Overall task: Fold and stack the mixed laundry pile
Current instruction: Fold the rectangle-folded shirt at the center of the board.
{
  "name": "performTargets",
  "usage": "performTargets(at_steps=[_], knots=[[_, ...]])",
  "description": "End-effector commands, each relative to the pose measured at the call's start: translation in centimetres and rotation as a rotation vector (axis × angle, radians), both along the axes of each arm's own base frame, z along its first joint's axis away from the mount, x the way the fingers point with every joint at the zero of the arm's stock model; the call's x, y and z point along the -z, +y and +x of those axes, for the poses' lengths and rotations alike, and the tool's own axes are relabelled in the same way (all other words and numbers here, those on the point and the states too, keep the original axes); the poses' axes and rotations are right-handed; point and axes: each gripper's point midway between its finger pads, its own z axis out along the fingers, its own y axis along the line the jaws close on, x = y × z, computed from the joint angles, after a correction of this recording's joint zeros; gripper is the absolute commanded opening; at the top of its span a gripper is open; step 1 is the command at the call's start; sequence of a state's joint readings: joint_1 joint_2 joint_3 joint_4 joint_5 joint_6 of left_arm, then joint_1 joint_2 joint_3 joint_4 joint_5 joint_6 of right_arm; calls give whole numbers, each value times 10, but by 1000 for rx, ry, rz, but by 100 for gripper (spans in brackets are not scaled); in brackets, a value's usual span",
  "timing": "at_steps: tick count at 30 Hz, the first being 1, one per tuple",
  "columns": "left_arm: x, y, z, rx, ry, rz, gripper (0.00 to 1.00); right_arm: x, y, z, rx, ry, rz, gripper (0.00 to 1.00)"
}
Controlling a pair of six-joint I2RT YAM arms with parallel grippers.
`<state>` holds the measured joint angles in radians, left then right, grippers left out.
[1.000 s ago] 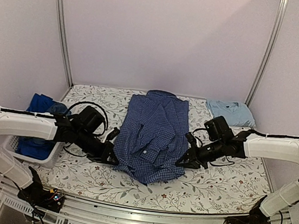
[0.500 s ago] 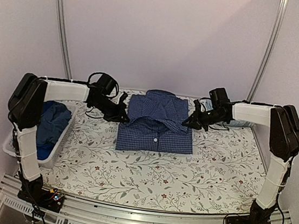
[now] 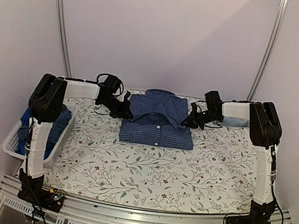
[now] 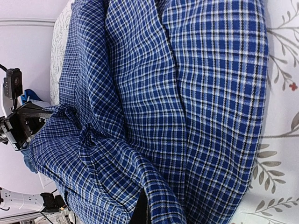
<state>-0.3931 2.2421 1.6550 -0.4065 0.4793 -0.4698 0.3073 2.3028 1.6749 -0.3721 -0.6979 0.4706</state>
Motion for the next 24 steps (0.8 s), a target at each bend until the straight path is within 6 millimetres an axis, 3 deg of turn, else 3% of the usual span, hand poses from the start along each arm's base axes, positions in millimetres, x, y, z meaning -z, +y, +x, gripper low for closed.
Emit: performTargets(at_steps=[1, 3, 7, 10, 12, 13, 14, 16, 19, 24], knots=[[-7, 4, 21, -37, -45, -13, 0, -15, 1, 17, -7, -52, 24, 1], [0, 6, 22, -44, -33, -8, 2, -11, -2, 19, 1, -44, 24, 7], [1, 26, 30, -108, -41, 16, 30, -17, -8, 24, 12, -41, 49, 32], [-22, 48, 36, -170, -86, -3, 51, -54, -20, 31, 34, -113, 64, 49], [-48, 60, 39, -192, -151, 8, 60, -80, -32, 30, 44, -166, 63, 55], [-67, 67, 37, -201, -195, 19, 67, -90, -38, 26, 48, -183, 63, 57], [-78, 72, 34, -205, -224, 31, 80, -93, -42, 21, 49, -186, 60, 58], [-97, 76, 21, -188, -263, 30, 94, -106, -47, 4, 37, -197, 65, 60], [-110, 58, -11, -93, -271, -47, 98, -110, -40, -26, -6, -177, 91, 61], [-118, -26, -78, 154, -236, -259, 100, -121, 16, -76, -144, -146, 243, 57]])
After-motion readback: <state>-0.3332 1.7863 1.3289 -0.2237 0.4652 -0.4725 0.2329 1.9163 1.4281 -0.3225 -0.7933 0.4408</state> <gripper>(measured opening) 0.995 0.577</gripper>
